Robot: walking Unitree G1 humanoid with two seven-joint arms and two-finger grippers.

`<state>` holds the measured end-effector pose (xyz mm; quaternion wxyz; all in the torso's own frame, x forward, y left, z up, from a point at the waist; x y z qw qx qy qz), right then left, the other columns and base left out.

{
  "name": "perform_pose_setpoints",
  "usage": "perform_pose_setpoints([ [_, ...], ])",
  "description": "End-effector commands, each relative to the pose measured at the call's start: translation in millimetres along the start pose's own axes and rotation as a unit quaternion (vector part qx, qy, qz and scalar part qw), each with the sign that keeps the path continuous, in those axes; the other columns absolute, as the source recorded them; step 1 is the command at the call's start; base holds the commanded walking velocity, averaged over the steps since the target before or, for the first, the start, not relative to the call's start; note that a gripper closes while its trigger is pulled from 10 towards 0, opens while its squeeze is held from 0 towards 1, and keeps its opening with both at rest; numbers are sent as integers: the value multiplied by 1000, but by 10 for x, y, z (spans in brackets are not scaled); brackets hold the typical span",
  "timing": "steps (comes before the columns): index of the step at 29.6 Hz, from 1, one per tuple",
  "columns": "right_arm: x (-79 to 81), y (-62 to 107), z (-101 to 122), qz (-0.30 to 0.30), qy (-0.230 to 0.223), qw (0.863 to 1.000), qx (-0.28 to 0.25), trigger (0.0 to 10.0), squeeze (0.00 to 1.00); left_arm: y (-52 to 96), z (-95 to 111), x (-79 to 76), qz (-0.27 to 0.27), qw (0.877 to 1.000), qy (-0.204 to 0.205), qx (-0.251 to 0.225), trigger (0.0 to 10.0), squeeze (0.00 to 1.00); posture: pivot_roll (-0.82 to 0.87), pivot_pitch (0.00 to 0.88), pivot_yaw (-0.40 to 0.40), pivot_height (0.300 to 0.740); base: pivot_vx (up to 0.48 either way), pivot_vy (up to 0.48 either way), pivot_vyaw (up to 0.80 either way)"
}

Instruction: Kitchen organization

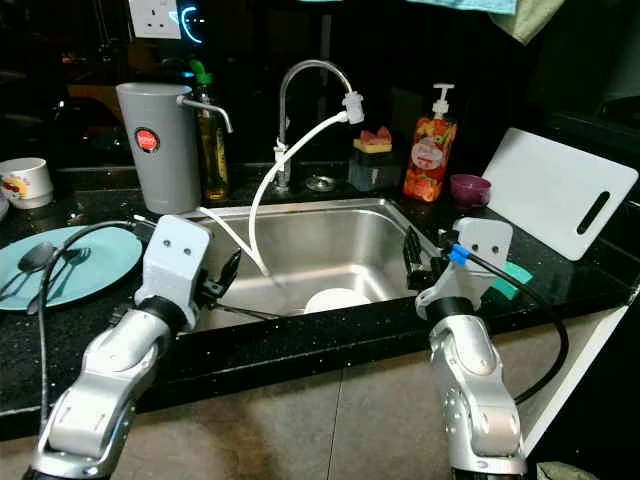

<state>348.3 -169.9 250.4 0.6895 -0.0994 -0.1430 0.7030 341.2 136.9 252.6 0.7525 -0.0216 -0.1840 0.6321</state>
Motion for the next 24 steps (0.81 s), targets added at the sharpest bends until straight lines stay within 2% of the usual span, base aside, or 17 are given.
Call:
perform_pose_setpoints([
  [1, -3, 13, 35, -1, 5, 1000, -6, 10000, 0, -19, -2, -56, -11, 1000, 2, 1, 10000, 0, 173, 0, -92, 740, 0, 0, 0],
  [24, 6, 6, 11, 1, 5, 1000, -2, 10000, 0, -18, -11, -59, -9, 1000, 3, 0, 10000, 0, 177, 0, -98, 740, 0, 0, 0],
])
Point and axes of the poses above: a point about 5 cm out from each wrist's last joint towards the gripper, its own y axis pointing back from the gripper into the wrist, its own z axis along the axis of the wrist's last joint, x = y × z, the point moved 4 cm from there along -y, pointing out of the wrist towards the gripper, and after that the axes turned 5 degrees about y, right-handed, at the moved point
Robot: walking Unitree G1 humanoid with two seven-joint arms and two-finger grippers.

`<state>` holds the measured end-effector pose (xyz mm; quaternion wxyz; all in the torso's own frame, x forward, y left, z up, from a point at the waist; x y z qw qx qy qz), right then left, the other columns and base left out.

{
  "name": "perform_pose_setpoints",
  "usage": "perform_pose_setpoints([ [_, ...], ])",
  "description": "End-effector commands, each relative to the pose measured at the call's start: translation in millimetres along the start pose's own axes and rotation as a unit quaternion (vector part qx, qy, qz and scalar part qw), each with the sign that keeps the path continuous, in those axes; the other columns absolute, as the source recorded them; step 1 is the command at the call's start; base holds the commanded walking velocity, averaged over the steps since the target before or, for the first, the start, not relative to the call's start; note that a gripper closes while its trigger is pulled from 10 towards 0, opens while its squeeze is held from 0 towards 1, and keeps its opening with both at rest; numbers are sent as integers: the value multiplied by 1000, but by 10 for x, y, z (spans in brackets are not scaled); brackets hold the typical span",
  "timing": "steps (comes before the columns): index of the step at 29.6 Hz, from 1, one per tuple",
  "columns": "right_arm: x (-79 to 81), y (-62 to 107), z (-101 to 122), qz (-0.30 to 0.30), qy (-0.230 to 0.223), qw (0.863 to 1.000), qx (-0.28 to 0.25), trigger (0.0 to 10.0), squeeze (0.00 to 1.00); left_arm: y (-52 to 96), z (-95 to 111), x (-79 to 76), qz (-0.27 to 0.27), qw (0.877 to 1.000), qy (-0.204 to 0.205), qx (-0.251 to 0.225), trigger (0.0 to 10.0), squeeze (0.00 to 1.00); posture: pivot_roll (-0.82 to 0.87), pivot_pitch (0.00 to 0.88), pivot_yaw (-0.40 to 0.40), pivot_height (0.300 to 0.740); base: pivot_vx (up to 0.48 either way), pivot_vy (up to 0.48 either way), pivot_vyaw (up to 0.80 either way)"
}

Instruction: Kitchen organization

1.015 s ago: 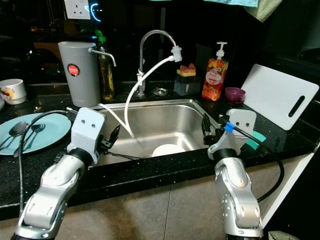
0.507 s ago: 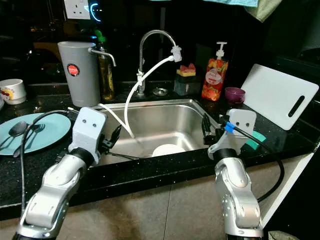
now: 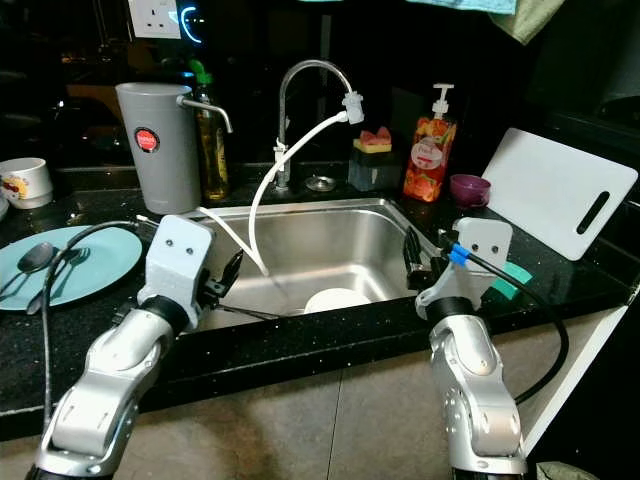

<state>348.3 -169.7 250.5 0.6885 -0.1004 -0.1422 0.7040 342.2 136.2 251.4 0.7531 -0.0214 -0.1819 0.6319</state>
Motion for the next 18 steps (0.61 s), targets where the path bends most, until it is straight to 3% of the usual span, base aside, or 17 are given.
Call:
perform_pose_setpoints([
  [1, 4, 7, 9, -1, 4, 1000, -2, 10000, 0, -13, 1, -48, -8, 1000, 1, -2, 10000, 0, 177, 0, -98, 740, 0, 0, 0],
  [18, -8, 12, 10, -4, 5, 1000, -2, 10000, 0, -27, 10, -48, -9, 1000, 2, -4, 10000, 0, 173, 0, -94, 740, 0, 0, 0],
])
Point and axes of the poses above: a point about 5 cm out from each wrist's last joint towards the gripper, its own y axis pointing back from the gripper into the wrist, its own z axis along the axis of the wrist's last joint, x = y × z, the point moved 4 cm from there along -y, pointing out of the wrist towards the gripper, and after that the axes turned 5 degrees about y, right-handed, at the moved point
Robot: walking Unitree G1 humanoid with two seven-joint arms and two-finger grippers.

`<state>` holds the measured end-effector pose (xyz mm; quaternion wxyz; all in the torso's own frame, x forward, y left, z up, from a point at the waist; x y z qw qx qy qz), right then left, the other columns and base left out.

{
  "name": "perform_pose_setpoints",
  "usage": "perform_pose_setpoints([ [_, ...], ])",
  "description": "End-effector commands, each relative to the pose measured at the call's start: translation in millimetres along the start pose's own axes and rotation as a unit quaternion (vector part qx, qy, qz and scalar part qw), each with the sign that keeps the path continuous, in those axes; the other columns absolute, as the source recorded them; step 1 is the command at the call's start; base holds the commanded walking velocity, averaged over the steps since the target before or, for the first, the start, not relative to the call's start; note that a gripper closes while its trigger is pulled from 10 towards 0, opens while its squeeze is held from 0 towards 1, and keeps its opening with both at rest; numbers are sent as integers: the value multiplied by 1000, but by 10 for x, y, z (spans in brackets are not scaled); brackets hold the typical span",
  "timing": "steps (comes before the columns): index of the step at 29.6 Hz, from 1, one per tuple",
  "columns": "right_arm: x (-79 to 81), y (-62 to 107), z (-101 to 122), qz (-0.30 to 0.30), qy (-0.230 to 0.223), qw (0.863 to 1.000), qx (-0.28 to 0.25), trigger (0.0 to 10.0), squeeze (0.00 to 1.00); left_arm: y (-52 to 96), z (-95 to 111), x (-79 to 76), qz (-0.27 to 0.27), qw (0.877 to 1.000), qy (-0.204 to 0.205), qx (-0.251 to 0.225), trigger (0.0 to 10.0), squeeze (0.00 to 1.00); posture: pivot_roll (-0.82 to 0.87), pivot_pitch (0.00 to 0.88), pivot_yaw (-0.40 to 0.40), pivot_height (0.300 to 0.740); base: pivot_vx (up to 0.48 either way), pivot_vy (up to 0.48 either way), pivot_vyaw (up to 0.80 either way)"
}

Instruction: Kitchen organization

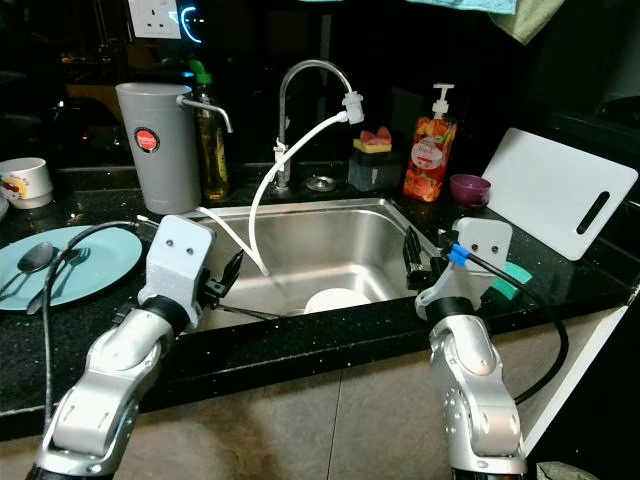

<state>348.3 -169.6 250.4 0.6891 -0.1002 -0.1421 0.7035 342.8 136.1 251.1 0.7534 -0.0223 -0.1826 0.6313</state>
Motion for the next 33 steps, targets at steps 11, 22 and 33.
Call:
perform_pose_setpoints([
  [11, -9, 6, 10, -2, 5, 1000, -2, 10000, 0, -18, 17, -45, -8, 1000, 2, -3, 10000, 0, 175, 4, -96, 740, 0, 0, 0],
  [22, -11, 19, 2, -2, 5, 1000, 0, 10000, 0, -9, 18, -44, -8, 1000, 2, -2, 10000, 0, 175, 9, -95, 740, 0, 0, 0],
  [33, -10, 20, 1, -3, 5, 1000, 0, 10000, 0, -13, 24, -42, -8, 1000, 1, -3, 10000, 0, 174, 7, -92, 740, 0, 0, 0],
])
Point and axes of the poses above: a point about 5 cm out from each wrist's last joint towards the gripper, its own y axis pointing back from the gripper into the wrist, its own z axis along the axis of the wrist's last joint, x = y × z, the point moved 4 cm from there along -y, pointing out of the wrist towards the gripper, and after that the axes turned 5 degrees about y, right-handed, at the moved point
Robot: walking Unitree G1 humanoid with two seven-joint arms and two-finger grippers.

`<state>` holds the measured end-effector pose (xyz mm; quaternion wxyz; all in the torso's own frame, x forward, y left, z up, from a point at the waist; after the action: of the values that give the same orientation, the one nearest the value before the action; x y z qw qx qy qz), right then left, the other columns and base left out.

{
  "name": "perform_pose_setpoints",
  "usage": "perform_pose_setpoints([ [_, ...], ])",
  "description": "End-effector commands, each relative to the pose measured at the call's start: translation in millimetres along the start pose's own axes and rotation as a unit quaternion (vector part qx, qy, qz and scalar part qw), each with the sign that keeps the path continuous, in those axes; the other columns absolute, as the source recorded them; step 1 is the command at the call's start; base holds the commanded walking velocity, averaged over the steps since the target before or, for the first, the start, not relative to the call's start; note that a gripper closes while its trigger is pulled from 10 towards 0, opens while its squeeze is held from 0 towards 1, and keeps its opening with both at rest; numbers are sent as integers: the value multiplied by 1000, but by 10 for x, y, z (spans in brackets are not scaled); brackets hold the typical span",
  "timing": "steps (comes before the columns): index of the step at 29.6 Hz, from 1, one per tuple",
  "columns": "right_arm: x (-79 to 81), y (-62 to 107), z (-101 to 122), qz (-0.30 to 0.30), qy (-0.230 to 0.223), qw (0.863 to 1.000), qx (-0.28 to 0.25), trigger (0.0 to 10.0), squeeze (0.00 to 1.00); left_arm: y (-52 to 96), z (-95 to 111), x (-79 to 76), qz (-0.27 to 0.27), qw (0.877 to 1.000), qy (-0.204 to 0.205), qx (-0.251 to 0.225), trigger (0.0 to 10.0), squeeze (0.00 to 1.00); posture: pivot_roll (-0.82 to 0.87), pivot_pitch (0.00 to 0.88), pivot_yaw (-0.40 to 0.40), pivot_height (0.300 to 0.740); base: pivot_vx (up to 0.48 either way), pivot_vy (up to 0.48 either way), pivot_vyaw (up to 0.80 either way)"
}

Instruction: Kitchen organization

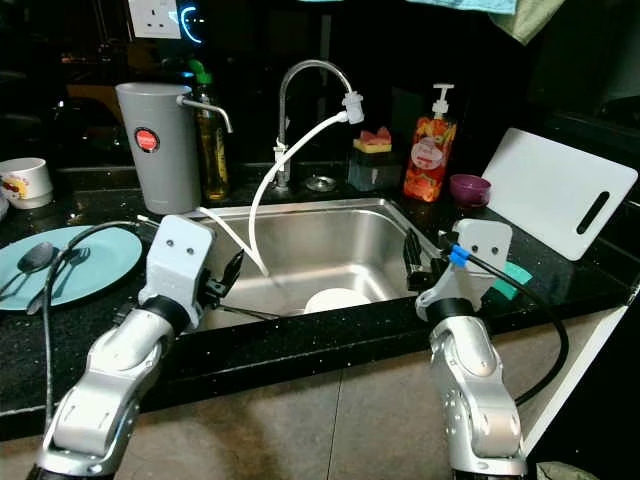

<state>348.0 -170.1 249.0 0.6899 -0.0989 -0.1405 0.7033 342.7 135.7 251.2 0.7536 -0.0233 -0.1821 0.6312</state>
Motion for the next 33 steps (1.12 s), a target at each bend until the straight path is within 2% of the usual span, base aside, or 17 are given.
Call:
perform_pose_setpoints([
  [1, -4, 13, 14, -2, 5, 1000, -2, 10000, 0, -13, 23, -39, -8, 1000, 0, -2, 10000, 0, 174, 7, -92, 740, 0, 0, 0],
  [33, 1, 6, 19, 2, 6, 1000, -2, 10000, 0, -13, 7, -54, -9, 1000, 0, -1, 10000, 0, 175, 7, -98, 740, 0, 0, 0],
])
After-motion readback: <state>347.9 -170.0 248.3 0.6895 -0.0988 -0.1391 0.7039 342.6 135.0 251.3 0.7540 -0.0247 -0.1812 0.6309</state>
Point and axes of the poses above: a point about 5 cm out from each wrist's last joint towards the gripper, its own y axis pointing back from the gripper into the wrist, its own z axis along the axis of the wrist's last joint, x = y × z, the point moved 4 cm from there along -y, pointing out of the wrist towards the gripper, and after that the axes turned 5 degrees about y, right-handed, at the moved point
